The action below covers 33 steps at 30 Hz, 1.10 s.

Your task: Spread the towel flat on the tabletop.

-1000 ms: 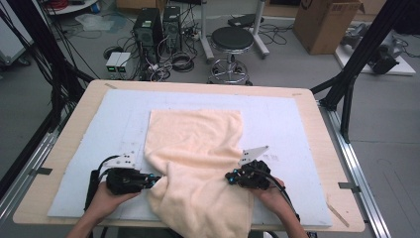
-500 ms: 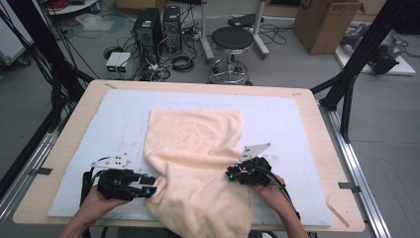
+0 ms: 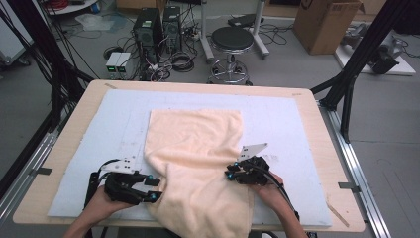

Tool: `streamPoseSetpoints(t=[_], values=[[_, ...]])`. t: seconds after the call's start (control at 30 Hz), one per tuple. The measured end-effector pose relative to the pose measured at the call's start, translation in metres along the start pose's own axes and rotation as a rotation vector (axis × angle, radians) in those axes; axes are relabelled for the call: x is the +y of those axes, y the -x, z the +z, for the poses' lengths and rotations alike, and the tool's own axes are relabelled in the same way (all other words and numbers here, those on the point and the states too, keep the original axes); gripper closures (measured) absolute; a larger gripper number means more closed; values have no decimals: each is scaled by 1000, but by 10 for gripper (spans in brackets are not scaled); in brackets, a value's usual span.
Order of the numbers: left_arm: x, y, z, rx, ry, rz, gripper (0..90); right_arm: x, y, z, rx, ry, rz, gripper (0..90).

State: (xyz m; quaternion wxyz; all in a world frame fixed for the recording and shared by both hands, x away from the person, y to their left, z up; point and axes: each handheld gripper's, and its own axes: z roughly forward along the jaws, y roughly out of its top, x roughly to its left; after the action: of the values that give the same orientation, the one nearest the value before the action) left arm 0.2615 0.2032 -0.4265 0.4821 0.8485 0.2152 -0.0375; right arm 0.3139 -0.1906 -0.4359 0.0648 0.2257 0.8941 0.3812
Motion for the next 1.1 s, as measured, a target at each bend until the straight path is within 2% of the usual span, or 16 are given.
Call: streamPoseSetpoints(t=[0.13, 0.17, 0.27, 0.33, 0.47, 0.6, 0.67, 0.73, 0.83, 0.93, 1.0, 1.1], values=[[-2, 5, 12, 87, -68, 59, 607, 0, 0, 2, -6, -9, 1, 735], [-3, 6, 13, 93, -60, 55, 644, 0, -1, 2, -10, -12, 6, 736], [-4, 10, 13, 122, -59, 85, 786, 0, -2, 3, -20, -14, -1, 737], [-6, 13, 9, 153, -40, 92, 821, 0, -2, 3, -21, -12, 5, 739], [-13, 25, -10, 223, 8, 91, 837, 0, -3, 3, -35, -18, 7, 757], [-23, 49, -39, 291, 71, 103, 841, 0, -3, 3, -36, -20, 6, 760], [-28, 62, -55, 317, 107, 100, 841, 0, -3, 3, -40, -19, 9, 760], [-32, 72, -67, 317, 129, 92, 840, 0, -3, 3, -38, -20, 10, 760], [-36, 77, -73, 312, 119, 101, 798, 0, -3, 3, -36, -19, 12, 760], [-38, 70, -72, 314, 137, 61, 599, 1, -4, 2, -41, -24, 16, 750], [-38, 62, -69, 308, 155, 32, 544, 1, -4, 0, -34, -13, 19, 736], [-32, 51, -63, 283, 166, 21, 526, 0, -5, -10, -7, 38, 28, 730]])
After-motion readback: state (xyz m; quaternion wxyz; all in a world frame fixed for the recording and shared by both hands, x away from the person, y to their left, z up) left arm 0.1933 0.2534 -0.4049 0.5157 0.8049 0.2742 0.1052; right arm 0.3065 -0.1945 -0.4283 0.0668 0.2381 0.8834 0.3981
